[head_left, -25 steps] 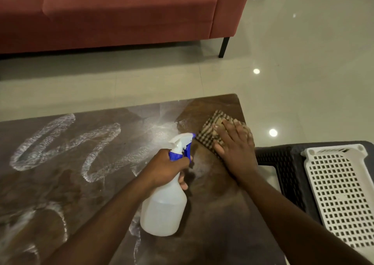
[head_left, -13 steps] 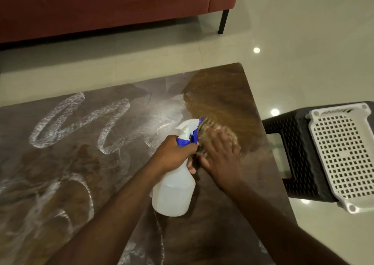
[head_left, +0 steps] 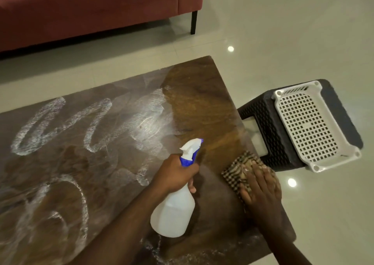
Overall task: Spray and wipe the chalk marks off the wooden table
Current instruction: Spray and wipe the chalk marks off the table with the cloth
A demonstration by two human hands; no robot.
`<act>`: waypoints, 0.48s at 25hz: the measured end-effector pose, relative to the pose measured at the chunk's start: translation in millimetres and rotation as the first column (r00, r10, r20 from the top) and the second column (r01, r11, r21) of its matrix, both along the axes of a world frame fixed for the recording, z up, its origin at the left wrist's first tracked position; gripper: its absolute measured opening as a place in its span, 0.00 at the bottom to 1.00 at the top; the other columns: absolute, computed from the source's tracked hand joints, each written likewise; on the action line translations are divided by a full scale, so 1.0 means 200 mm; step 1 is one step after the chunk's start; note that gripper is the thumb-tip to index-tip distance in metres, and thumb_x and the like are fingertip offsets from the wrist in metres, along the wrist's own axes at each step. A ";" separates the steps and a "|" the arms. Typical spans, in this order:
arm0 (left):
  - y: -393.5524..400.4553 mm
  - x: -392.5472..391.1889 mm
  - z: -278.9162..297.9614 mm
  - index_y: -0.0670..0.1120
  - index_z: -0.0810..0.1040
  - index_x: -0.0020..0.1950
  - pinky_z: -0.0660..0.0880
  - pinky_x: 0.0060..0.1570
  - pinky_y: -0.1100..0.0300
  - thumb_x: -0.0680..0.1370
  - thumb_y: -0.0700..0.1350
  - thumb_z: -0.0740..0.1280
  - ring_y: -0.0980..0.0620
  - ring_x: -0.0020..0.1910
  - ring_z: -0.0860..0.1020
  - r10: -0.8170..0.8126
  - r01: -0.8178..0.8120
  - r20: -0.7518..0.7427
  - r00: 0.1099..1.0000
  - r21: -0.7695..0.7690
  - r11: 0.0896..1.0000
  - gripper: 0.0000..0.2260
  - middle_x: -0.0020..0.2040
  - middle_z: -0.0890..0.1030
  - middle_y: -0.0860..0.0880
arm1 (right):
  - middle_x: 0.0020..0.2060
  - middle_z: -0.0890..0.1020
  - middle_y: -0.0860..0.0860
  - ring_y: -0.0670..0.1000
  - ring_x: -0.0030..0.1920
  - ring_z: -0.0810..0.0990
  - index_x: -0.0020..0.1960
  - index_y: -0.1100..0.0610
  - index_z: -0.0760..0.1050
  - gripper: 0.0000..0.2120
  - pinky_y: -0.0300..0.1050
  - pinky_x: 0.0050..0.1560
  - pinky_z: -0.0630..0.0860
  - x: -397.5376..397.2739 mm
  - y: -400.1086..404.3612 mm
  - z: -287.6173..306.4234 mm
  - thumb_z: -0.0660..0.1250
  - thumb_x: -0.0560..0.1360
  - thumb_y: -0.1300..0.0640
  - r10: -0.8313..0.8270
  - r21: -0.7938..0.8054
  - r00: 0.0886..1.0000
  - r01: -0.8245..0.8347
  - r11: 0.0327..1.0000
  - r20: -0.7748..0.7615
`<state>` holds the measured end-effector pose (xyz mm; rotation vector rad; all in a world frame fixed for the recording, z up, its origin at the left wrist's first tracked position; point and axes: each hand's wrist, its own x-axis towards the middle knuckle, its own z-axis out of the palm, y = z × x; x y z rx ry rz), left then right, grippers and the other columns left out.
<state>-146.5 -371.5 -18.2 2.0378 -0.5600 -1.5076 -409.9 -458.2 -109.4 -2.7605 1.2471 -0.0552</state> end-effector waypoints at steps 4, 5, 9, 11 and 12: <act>0.00 -0.06 0.01 0.43 0.78 0.54 0.82 0.48 0.53 0.77 0.43 0.65 0.45 0.32 0.85 -0.059 0.058 -0.049 0.997 -0.017 0.998 0.08 0.27 0.80 0.46 | 0.69 0.70 0.57 0.60 0.71 0.62 0.71 0.54 0.67 0.26 0.63 0.69 0.57 0.17 0.04 0.01 0.53 0.77 0.44 -0.271 0.026 0.962 0.271 0.962 0.022; 0.01 -0.08 0.00 0.44 0.78 0.55 0.82 0.50 0.50 0.77 0.44 0.65 0.44 0.33 0.85 -0.077 0.076 -0.047 0.996 -0.013 0.997 0.08 0.27 0.80 0.46 | 0.69 0.71 0.57 0.59 0.71 0.62 0.70 0.53 0.67 0.25 0.61 0.68 0.57 0.18 0.09 -0.01 0.51 0.78 0.42 -0.200 -0.003 0.979 0.201 0.980 0.049; 0.02 -0.16 0.03 0.43 0.78 0.54 0.82 0.52 0.47 0.77 0.44 0.65 0.42 0.34 0.86 -0.136 0.136 -0.041 0.990 -0.004 0.991 0.08 0.27 0.80 0.45 | 0.67 0.73 0.57 0.58 0.72 0.62 0.70 0.52 0.66 0.25 0.62 0.67 0.62 -0.25 0.13 -0.06 0.61 0.75 0.46 0.199 -0.063 0.980 -0.199 0.978 -0.016; 0.02 -0.17 0.04 0.43 0.78 0.51 0.82 0.52 0.47 0.77 0.43 0.65 0.43 0.34 0.85 -0.139 0.138 -0.037 0.990 -0.014 0.990 0.07 0.28 0.80 0.45 | 0.68 0.72 0.59 0.60 0.71 0.63 0.70 0.55 0.67 0.25 0.63 0.68 0.61 -0.22 0.01 -0.05 0.60 0.75 0.48 -0.072 -0.035 0.997 0.072 0.997 -0.005; 0.00 -0.18 0.05 0.43 0.79 0.50 0.82 0.52 0.48 0.77 0.43 0.65 0.44 0.34 0.85 -0.144 0.144 -0.027 0.989 -0.021 0.989 0.06 0.28 0.80 0.45 | 0.67 0.72 0.59 0.61 0.70 0.65 0.68 0.56 0.69 0.25 0.63 0.68 0.61 -0.11 -0.05 -0.04 0.57 0.75 0.46 -0.265 -0.014 0.964 0.265 0.964 0.003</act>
